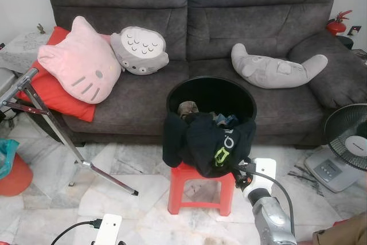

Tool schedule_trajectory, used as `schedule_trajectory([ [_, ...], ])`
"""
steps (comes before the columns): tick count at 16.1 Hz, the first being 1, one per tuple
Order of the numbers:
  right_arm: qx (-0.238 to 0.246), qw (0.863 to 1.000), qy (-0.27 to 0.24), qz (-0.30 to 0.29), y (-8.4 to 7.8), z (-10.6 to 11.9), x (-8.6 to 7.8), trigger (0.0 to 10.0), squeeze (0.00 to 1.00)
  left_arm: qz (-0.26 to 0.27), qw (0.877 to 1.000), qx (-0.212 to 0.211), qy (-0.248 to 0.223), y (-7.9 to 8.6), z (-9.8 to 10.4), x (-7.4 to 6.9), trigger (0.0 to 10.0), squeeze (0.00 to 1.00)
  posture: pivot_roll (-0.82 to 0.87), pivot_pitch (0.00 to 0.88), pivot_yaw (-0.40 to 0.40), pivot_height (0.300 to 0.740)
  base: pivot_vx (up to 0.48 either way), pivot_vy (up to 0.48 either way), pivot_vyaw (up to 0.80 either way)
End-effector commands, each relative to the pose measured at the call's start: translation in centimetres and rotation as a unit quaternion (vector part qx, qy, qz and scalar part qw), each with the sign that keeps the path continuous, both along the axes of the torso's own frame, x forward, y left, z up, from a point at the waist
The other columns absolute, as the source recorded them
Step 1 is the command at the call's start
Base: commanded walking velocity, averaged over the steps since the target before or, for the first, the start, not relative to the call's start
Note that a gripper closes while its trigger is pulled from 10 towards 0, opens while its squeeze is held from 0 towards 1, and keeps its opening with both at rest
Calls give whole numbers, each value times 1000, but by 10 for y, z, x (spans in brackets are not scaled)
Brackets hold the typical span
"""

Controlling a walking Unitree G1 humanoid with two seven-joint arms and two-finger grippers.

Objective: Hang hanger

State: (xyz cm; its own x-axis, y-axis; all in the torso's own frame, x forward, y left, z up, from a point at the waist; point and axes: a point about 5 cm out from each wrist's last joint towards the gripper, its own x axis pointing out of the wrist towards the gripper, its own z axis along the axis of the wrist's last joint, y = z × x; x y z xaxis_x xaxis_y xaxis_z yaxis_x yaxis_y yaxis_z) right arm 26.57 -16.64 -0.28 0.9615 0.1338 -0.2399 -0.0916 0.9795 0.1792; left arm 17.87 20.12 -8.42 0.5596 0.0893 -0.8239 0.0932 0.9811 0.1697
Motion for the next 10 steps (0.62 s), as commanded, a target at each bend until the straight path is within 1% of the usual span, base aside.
schedule_trajectory([
  [1,4,1000,5,-2,1,-1,1,10000,0,-3,1000,4,5,0,-1,-3,10000,0,-81,0,22,740,0,0,0],
  [10,4,1000,5,-2,1,-1,1,10000,0,-3,1000,4,5,0,-1,-3,10000,0,-81,0,22,740,0,0,0],
])
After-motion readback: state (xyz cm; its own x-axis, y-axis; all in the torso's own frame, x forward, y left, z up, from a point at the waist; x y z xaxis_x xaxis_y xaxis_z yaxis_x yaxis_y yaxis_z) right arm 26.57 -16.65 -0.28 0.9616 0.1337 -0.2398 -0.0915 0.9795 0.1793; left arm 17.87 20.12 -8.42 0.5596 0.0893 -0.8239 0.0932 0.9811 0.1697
